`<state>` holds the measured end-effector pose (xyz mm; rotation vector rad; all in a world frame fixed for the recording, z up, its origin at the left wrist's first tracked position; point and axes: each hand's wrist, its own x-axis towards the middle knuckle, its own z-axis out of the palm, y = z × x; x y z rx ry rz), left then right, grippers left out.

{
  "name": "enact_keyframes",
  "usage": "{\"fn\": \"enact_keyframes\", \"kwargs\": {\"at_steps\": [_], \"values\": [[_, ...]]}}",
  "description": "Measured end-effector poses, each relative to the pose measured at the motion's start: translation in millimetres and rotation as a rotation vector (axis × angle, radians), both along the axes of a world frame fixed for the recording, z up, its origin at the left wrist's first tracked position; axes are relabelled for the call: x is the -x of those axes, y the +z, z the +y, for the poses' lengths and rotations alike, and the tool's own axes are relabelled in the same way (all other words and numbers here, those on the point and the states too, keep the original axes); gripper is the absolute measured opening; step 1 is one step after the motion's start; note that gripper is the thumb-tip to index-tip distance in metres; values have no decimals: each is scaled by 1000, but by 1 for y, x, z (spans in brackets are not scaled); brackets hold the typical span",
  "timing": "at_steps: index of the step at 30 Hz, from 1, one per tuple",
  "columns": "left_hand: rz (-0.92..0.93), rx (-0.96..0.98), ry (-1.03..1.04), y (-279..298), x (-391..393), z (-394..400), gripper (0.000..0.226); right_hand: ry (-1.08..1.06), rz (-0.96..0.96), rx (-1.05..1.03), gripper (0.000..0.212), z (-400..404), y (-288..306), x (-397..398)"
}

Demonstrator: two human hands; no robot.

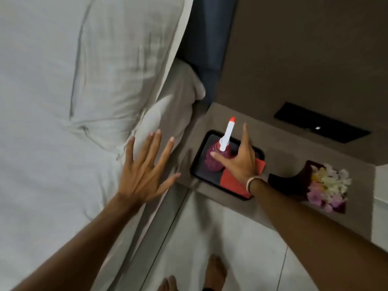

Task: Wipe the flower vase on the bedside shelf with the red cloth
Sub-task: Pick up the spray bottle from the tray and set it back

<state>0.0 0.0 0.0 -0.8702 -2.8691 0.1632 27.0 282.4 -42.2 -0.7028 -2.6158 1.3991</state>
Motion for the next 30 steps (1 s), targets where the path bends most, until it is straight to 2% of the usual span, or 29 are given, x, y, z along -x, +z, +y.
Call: {"fn": "enact_keyframes", "kwargs": {"at_steps": [3,5,7,11,14,16,20,21,22,27,30], "values": [[-46,60,15,-9,10,1,90,36,42,14,105,-11,-13,23],[-28,65,13,-15,11,-2,90,-41,67,20,82,-24,-16,30],[-46,91,-1,-17,8,-3,90,-135,137,36,69,-34,-16,31],[-48,129,-23,-13,11,-7,89,-210,205,80,57,-41,-2,29],[-37,127,-56,-11,7,-1,87,-300,336,106,48,-44,22,7],[-63,110,-58,-10,2,4,88,-339,382,138,50,-53,31,-21],[-126,150,-12,-15,-17,5,91,-395,272,260,61,-82,20,-91],[-148,151,-149,-21,-42,33,91,-507,289,206,56,-66,16,-146],[-155,171,-183,-25,-50,36,90,-537,298,189,50,-61,6,-169],[-193,158,-241,-37,-90,51,89,-591,83,163,33,-41,-33,-255],[-227,162,-266,-39,-110,61,90,-588,23,165,33,-30,-49,-286]]}}
